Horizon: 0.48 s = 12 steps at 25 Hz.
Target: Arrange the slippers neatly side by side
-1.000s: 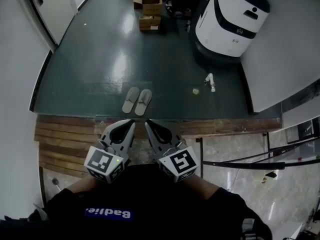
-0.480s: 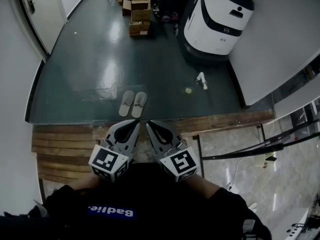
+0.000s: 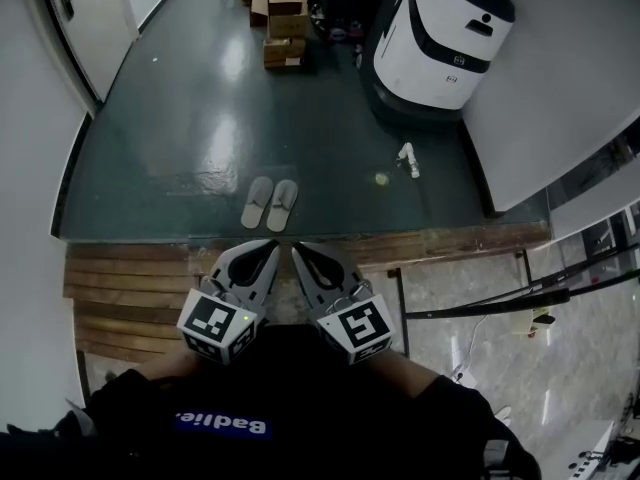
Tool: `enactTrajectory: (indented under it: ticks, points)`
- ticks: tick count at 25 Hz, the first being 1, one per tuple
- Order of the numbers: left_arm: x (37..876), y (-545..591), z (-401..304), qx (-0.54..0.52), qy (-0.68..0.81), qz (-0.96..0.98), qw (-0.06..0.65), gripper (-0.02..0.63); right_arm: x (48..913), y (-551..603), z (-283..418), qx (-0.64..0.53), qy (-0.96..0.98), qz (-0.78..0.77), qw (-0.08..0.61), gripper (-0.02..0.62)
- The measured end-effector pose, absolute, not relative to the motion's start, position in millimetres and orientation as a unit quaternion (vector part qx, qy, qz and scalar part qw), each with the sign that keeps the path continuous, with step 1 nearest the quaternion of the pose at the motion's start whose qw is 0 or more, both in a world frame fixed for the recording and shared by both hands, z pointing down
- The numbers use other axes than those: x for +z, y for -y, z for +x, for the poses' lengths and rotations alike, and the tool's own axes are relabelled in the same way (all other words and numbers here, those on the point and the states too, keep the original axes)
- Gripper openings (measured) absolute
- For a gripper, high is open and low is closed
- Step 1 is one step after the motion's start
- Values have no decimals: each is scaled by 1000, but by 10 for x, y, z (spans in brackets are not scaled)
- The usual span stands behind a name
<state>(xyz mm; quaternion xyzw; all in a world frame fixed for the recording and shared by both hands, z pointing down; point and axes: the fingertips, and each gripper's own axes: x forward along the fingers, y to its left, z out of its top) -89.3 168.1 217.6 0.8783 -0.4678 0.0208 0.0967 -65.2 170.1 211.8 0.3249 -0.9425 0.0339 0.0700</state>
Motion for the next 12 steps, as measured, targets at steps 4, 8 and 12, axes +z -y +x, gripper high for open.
enactTrajectory:
  ticks: [4,8,12]
  points:
    - [2215,-1731,-935,20,473,875,99,2,2144,-1735,-690,35,944,320,70,-2]
    - [2249,-1762,-975,29,479,872,100,2,2177,-1767,-714,39,945,315,72,-2]
    - [2259,-1770,-985,17,483,869,104,2,2192,-1780,-733,38,947,311,73,-2]
